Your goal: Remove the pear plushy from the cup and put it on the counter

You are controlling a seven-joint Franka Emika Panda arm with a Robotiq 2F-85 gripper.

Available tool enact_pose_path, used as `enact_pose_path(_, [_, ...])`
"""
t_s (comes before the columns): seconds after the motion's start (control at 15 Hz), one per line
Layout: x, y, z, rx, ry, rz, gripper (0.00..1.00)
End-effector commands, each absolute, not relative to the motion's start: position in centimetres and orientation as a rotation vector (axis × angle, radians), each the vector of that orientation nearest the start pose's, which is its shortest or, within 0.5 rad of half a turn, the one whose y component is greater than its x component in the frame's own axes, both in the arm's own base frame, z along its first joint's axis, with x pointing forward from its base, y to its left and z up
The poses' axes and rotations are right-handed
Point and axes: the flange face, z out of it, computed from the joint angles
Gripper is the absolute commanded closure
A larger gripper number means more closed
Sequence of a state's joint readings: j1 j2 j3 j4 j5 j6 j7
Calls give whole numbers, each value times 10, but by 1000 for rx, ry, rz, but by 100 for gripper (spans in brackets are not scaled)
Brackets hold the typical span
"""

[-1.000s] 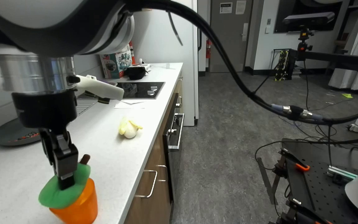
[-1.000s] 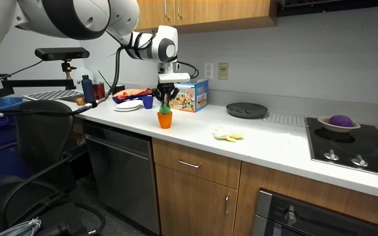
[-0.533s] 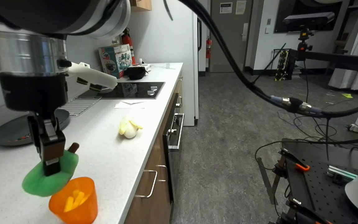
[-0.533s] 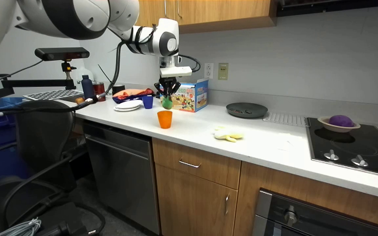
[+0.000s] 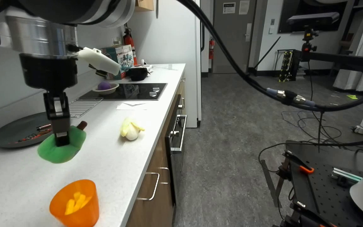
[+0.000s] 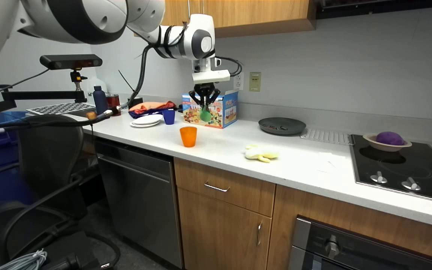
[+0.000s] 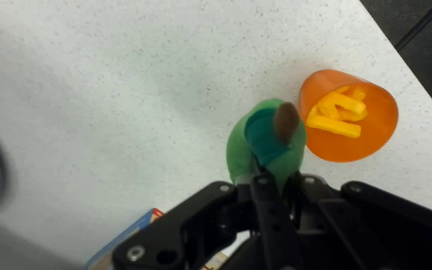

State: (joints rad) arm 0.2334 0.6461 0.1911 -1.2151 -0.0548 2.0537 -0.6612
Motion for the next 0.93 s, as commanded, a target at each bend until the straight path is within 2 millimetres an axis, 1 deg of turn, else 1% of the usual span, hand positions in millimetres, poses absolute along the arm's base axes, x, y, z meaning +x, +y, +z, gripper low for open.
enact_pose_path(0.0, [721,248,422,-2804,-1428,-325,97])
enact_pose_path(0.2, [730,232,413,-2874,-1348,-326,97])
enact_pose_path(0.33, [735,229,408,-2900,-1329,-348,97])
enact_pose_path(0.53, [740,229,392,-2949,-1300,-334,97])
enact_pose_path(0.67, [741,223,383,-3006,-1225,-295,97])
enact_pose_path(0.87, [743,207,371,-3081,-1075,-247,97])
